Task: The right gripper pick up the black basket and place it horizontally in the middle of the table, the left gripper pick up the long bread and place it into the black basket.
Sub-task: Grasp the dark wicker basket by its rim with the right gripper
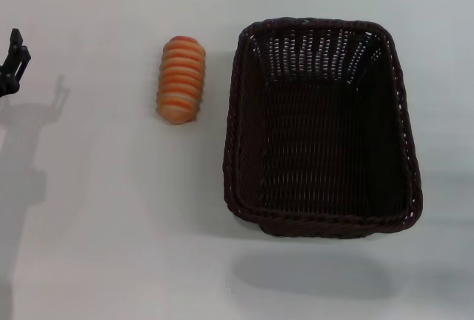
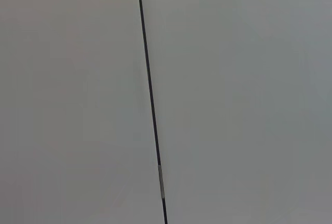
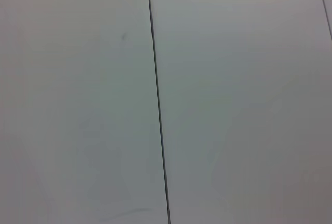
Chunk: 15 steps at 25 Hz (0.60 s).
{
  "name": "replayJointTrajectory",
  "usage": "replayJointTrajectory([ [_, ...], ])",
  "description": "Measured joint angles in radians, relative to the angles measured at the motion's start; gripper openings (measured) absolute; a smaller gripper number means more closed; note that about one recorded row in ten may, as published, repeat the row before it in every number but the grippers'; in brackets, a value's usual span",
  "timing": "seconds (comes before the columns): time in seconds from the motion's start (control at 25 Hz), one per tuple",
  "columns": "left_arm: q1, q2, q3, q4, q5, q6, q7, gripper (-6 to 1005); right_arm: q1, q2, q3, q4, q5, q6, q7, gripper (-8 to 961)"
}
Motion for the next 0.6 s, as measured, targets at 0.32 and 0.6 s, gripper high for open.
replayJointTrajectory([
  [0.32,0.001,-0.002,0.0,0.002,0.0,-0.004,-0.002,861,0.027,-0.003,-0.021,-0.015,-0.002,-0.022,0.0,839],
  [0.6,-0.002,-0.003,0.0,0.002,0.0,-0.009,-0.002,861,0.036,-0.167,-0.014,-0.363,-0.037,-0.403,-0.003,838],
])
